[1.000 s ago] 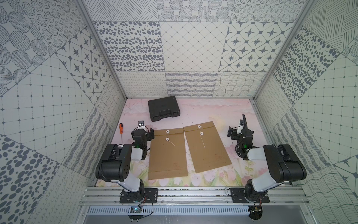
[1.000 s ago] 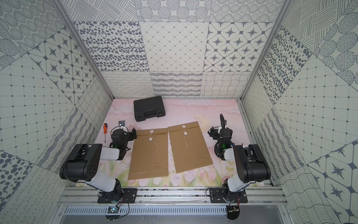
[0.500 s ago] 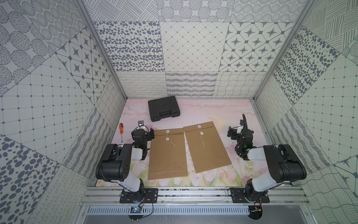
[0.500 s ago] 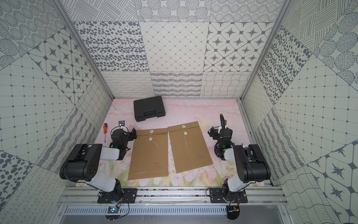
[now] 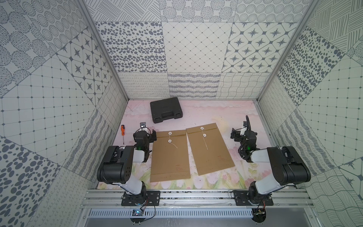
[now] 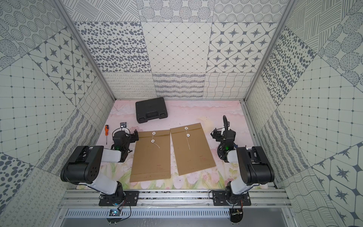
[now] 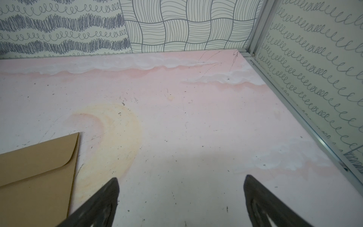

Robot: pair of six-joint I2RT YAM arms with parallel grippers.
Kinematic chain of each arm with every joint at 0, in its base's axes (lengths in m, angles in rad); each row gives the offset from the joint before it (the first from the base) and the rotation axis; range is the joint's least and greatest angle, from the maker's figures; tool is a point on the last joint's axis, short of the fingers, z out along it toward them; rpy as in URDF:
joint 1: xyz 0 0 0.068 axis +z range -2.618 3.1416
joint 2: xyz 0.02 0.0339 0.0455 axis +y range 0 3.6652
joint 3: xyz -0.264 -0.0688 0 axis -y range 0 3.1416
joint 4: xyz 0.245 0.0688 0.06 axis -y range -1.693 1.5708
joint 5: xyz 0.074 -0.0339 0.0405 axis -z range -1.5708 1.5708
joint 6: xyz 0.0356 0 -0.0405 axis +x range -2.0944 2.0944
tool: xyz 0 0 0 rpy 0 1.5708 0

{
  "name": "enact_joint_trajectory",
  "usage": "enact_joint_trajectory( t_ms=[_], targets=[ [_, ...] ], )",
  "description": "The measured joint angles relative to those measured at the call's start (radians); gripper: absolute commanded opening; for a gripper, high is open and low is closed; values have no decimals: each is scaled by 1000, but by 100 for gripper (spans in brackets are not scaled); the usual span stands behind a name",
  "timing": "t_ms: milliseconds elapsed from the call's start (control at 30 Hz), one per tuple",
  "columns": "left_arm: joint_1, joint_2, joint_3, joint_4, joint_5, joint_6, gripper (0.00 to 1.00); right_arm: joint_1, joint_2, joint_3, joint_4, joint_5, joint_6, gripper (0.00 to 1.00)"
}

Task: Close the mouth of the file bag
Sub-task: Reset both arms

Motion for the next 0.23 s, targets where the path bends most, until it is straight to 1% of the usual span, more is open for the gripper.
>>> enact_joint_trajectory(
  t_ms=[233],
  targets=[
    [-13,0,6,-4,-9,1,98,0,0,0,0,0,0,99]
  ],
)
